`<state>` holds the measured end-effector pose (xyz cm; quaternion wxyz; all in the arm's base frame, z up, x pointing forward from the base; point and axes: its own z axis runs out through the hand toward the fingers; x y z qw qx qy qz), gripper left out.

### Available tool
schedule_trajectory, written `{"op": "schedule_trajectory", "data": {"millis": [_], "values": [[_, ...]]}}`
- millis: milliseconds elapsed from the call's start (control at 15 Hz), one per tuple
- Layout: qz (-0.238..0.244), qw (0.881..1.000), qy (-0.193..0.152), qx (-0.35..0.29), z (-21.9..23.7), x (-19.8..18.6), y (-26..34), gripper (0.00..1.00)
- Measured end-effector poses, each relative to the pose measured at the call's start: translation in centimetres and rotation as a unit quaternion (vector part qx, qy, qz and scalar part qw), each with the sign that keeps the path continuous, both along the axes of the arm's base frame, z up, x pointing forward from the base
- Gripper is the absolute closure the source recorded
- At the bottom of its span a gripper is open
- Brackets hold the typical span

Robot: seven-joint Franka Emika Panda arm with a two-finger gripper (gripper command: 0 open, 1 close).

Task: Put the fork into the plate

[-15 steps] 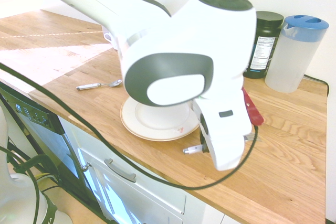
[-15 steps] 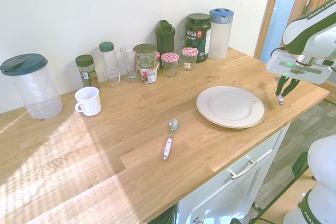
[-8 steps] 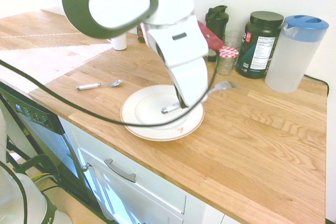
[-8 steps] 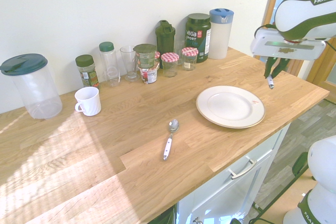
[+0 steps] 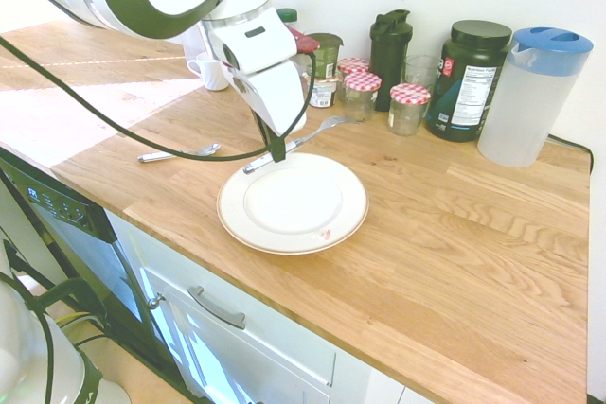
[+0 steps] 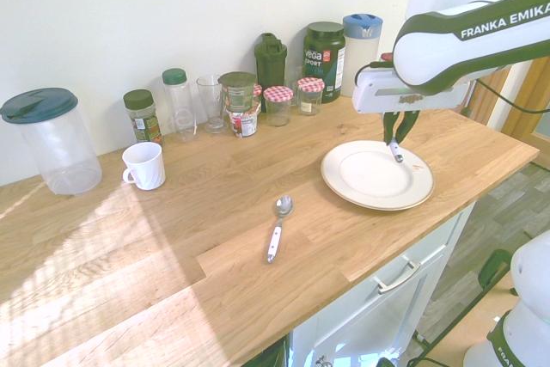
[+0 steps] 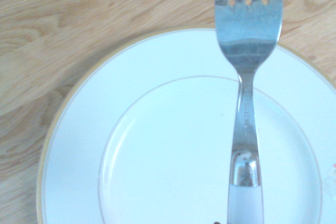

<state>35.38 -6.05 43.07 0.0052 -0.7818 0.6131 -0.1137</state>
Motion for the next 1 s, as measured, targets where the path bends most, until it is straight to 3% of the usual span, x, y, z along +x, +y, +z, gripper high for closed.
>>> {"op": "schedule_trajectory", "data": {"millis": [400,1000], "values": [[0.029,0.999,0.022,0.014,-3.0,2.6,0.8,1.0],[0.048,0.997,0.045,0.027,-5.2,3.0,0.0,1.0]]}}
